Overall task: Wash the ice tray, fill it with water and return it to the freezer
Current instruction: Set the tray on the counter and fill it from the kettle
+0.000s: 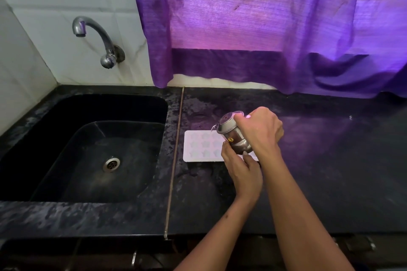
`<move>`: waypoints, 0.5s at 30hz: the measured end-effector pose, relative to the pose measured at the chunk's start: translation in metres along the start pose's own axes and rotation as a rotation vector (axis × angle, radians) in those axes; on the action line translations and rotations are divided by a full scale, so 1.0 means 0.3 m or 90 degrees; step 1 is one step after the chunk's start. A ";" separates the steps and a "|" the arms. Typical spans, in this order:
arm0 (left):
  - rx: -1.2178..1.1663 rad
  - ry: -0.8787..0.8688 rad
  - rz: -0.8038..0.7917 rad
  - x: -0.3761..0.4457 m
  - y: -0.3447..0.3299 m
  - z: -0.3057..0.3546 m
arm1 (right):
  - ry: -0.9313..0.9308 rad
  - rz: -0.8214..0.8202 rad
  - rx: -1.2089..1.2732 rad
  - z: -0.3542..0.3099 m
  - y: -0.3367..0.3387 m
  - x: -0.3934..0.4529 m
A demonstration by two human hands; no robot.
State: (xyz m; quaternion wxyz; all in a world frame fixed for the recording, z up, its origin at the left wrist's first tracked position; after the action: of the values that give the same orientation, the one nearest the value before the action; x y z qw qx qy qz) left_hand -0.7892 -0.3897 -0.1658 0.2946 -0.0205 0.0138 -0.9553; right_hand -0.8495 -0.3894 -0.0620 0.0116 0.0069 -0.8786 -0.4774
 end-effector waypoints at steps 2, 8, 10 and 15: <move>-0.002 -0.003 -0.001 -0.001 0.002 0.006 | -0.005 0.004 0.002 0.003 0.000 0.001; 0.008 -0.024 0.010 -0.002 0.009 0.013 | -0.020 0.027 0.041 0.022 0.000 0.003; 0.007 -0.027 0.013 -0.002 0.013 0.018 | -0.022 0.029 0.057 0.022 -0.001 0.006; 0.000 -0.038 0.023 0.002 0.029 0.024 | -0.006 0.022 0.057 -0.003 -0.004 0.003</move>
State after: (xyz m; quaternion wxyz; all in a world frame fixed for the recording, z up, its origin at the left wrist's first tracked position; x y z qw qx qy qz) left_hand -0.7846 -0.3973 -0.1589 0.3117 -0.0486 0.0057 -0.9489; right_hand -0.8504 -0.3908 -0.0626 0.0150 -0.0101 -0.8992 -0.4371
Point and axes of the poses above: each hand's wrist, its own x-axis towards the middle knuckle, its own y-axis out of the back of the hand, z = x × y, the point moved 1 cm from there along x, towards the middle knuckle, and after that the axes turned 9 degrees about -z, right-handed, at the moved point
